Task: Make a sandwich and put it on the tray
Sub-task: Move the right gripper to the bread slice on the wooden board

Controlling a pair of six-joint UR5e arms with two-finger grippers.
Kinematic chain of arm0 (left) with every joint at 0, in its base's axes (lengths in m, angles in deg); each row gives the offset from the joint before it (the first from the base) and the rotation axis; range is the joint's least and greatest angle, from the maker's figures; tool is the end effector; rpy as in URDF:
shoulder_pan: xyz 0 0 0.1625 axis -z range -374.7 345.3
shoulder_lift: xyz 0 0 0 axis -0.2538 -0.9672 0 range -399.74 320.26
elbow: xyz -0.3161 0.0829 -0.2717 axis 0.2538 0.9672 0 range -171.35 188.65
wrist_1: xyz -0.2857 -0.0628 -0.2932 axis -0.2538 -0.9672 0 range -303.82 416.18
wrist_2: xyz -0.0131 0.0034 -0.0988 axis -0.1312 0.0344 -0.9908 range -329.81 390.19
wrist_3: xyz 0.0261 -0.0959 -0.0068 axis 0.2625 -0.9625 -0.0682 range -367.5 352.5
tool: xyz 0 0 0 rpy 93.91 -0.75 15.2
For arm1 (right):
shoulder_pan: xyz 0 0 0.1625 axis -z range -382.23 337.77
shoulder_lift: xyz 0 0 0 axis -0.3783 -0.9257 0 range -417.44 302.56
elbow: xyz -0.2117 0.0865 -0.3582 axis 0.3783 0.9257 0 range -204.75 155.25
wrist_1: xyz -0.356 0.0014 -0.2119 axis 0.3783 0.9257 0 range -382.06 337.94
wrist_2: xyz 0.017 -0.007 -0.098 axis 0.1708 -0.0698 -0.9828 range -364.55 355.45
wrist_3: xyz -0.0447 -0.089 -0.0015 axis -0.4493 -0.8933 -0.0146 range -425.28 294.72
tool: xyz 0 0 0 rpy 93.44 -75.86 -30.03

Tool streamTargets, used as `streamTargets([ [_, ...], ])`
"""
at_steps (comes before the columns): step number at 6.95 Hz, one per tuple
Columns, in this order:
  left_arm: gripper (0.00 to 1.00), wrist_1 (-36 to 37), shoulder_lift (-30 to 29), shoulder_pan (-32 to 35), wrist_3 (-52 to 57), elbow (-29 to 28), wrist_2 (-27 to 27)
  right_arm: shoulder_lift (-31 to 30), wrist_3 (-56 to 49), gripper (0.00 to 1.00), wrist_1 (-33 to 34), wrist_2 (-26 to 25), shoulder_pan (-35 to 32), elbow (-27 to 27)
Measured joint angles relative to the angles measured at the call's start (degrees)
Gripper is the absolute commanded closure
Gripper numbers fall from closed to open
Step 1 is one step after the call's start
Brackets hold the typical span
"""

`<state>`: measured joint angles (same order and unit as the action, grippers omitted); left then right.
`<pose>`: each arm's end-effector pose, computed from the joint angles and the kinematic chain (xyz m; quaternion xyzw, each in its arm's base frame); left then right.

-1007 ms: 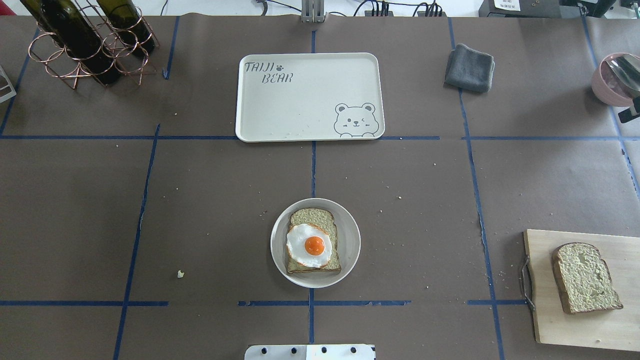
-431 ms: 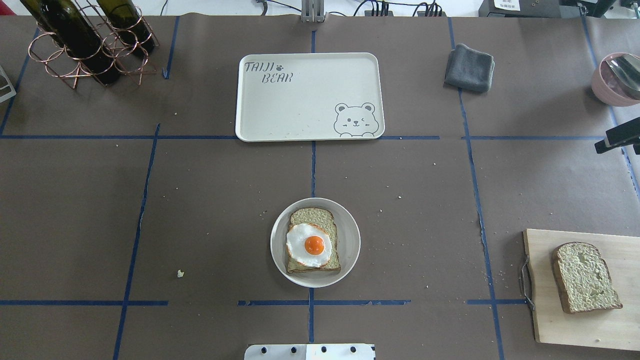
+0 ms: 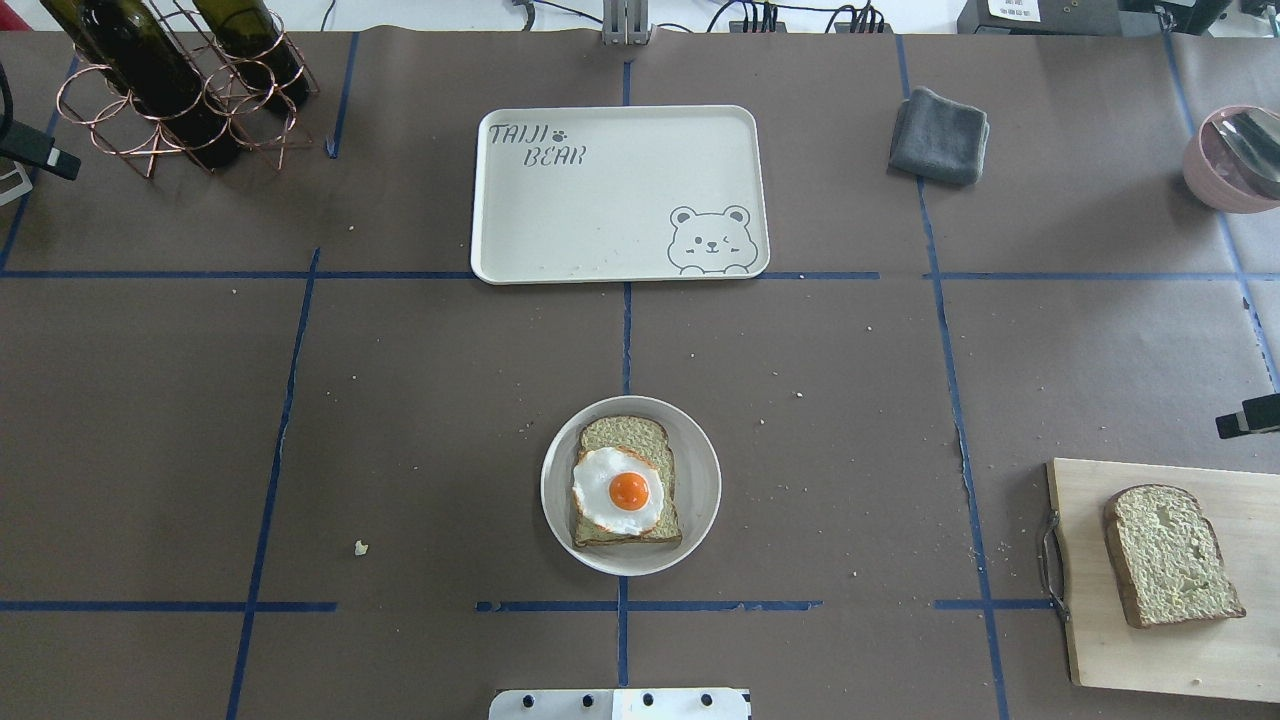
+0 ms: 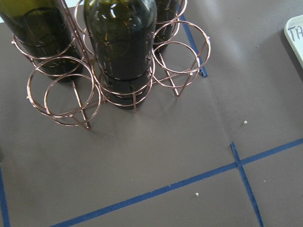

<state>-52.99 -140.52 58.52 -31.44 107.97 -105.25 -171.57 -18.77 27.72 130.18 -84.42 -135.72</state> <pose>0.1046 -0.5630 0.4362 0.1641 0.4489 0.0753 0.8752 -0.1027 -0.3305 0.5683 0.0164 -0.4651 0.0232 0.8848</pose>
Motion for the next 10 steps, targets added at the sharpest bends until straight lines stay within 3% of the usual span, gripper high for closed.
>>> streamTargets([
  [3, 0.00, -0.65, -0.03, -2.12, -5.19, 1.65, 0.09, -4.82, 12.06, 0.00, -7.38, -12.71, 15.99, 0.22],
  [4, 0.00, -1.11, -0.03, -2.37, -6.02, 1.79, 0.09, -6.30, 13.81, 0.05, -10.10, -16.68, 20.53, 0.72],
  [6, 0.00, -1.44, -0.03, -2.72, -6.64, 1.96, 0.09, -8.00, 14.90, 0.33, -14.99, -18.54, 23.44, 3.31],
  [7, 0.00, -1.55, -0.02, -2.81, -6.70, 1.97, 0.09, -8.08, 15.00, 0.41, -16.03, -18.42, 23.68, 4.07],
  [10, 0.00, -1.82, 0.18, -2.86, -6.66, 1.93, 0.09, -7.61, 15.10, 0.42, -16.53, -17.86, 23.79, 4.60],
])
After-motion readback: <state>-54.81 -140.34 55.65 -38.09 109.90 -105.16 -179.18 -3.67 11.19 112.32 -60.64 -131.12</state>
